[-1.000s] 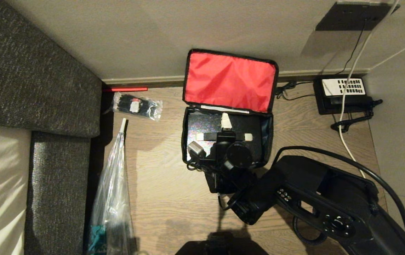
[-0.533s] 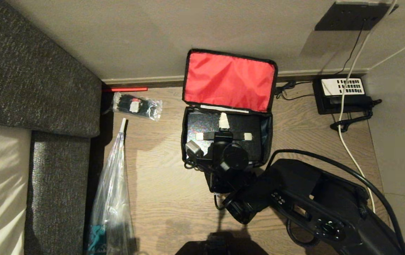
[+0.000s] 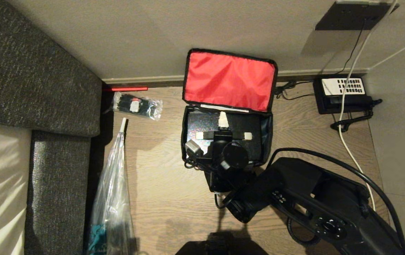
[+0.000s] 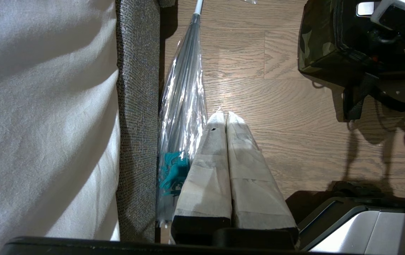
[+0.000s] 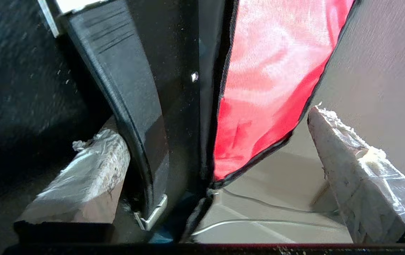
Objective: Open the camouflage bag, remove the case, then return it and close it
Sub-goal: Grip the handle
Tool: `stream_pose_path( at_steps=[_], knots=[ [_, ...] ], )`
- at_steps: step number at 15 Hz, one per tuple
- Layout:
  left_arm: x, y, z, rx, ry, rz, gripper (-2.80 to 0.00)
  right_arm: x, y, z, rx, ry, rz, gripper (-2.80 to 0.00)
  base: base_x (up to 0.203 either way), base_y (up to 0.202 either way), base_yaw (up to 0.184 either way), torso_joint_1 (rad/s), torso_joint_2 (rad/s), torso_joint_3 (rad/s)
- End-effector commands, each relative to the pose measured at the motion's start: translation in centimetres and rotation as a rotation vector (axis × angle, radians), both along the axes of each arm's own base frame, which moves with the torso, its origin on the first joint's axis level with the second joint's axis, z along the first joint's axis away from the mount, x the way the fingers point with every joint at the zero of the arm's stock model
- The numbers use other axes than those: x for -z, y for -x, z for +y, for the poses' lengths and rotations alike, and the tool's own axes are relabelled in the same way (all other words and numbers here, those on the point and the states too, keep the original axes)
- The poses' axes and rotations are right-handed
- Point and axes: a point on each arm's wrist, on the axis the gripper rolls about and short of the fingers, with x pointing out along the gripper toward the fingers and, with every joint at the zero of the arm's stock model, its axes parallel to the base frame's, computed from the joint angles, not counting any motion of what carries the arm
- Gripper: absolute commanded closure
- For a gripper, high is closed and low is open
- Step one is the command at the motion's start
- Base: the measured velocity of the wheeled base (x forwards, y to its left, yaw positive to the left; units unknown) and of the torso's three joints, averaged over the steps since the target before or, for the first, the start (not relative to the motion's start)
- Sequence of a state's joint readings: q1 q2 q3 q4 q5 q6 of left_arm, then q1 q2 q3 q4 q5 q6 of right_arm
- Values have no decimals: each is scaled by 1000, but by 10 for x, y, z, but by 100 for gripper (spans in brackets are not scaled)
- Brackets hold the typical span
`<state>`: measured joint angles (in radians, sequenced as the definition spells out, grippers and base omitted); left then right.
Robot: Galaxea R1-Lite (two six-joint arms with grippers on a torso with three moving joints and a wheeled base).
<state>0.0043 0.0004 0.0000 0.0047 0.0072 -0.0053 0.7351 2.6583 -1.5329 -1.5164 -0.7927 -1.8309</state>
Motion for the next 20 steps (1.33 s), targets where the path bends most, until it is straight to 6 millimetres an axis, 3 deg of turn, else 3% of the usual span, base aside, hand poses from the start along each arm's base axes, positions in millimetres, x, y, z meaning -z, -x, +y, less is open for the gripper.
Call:
stream_pose_path(
  at_steps=[1, 7, 9, 10, 14, 20],
  knots=[
    [1, 0, 0, -1, 1, 3, 0, 11, 1, -2, 46, 49, 30, -280, 0, 0, 0, 0, 0, 0],
    [1, 0, 0, -1, 1, 3, 0, 37, 1, -2, 59, 78, 76, -280, 0, 0, 0, 0, 0, 0],
    [1, 0, 0, -1, 1, 3, 0, 34, 1, -2, 28, 52, 64, -280, 0, 0, 0, 0, 0, 0],
    [1, 0, 0, -1, 1, 3, 0, 23, 2, -2, 7, 36, 43, -280, 0, 0, 0, 0, 0, 0],
    [1, 0, 0, -1, 1, 3, 0, 45, 10, -1, -30, 24, 87, -280, 0, 0, 0, 0, 0, 0],
    [1, 0, 0, -1, 1, 3, 0, 37, 10, -1, -31, 17, 79, -280, 0, 0, 0, 0, 0, 0]
  ],
)
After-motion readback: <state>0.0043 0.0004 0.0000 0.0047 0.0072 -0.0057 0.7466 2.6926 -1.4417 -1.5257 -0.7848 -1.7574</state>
